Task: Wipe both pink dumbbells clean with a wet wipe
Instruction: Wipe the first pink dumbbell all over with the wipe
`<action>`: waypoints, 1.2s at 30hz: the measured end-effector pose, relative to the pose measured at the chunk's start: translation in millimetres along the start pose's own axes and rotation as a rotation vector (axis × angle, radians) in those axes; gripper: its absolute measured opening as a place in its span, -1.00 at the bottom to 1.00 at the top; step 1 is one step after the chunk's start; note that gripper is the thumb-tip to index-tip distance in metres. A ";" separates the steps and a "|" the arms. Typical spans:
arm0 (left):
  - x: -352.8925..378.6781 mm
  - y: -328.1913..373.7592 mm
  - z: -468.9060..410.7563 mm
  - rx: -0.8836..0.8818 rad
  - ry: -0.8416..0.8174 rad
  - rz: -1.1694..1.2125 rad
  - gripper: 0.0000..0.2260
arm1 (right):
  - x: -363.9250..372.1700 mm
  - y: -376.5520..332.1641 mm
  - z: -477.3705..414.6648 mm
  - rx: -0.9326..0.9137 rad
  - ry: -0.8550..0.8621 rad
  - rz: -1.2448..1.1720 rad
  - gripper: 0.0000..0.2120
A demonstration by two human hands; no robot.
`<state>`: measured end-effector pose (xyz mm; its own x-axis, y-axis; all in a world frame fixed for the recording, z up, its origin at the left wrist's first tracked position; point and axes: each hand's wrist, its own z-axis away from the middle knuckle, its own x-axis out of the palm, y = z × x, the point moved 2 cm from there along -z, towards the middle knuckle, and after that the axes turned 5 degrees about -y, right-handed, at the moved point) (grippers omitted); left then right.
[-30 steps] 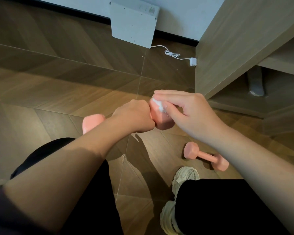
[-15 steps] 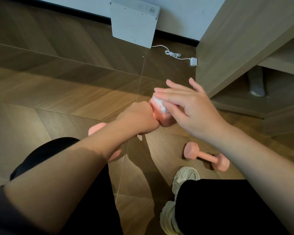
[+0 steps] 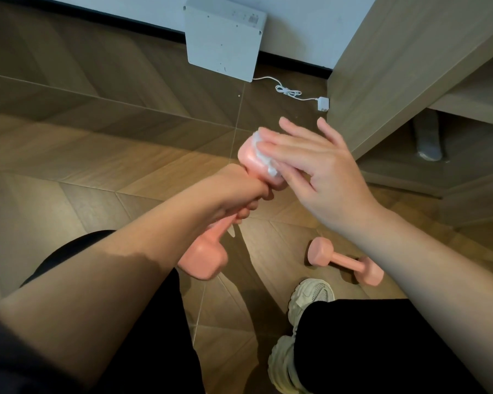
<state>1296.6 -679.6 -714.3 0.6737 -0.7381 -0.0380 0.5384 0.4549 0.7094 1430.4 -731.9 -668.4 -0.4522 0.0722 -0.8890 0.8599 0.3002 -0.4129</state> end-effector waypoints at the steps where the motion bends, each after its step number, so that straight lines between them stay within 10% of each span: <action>1: 2.7 -0.1 0.2 0.005 -0.018 0.090 -0.97 | -0.6 0.5 -0.3 -0.005 0.037 0.008 -0.71; 10: 16.8 8.6 5.4 0.094 -0.027 0.566 -0.87 | -2.7 1.1 -1.4 0.080 0.161 -0.059 -0.68; 36: 18.6 10.1 10.7 0.101 -0.273 0.621 -0.72 | -11.2 2.3 -6.3 0.177 0.149 -0.499 -0.69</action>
<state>1309.1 -694.0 -700.3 0.6834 -0.4608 0.5663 0.0350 0.7954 0.6050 1435.9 -726.0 -658.2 -0.8329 0.0997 -0.5444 0.5533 0.1692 -0.8156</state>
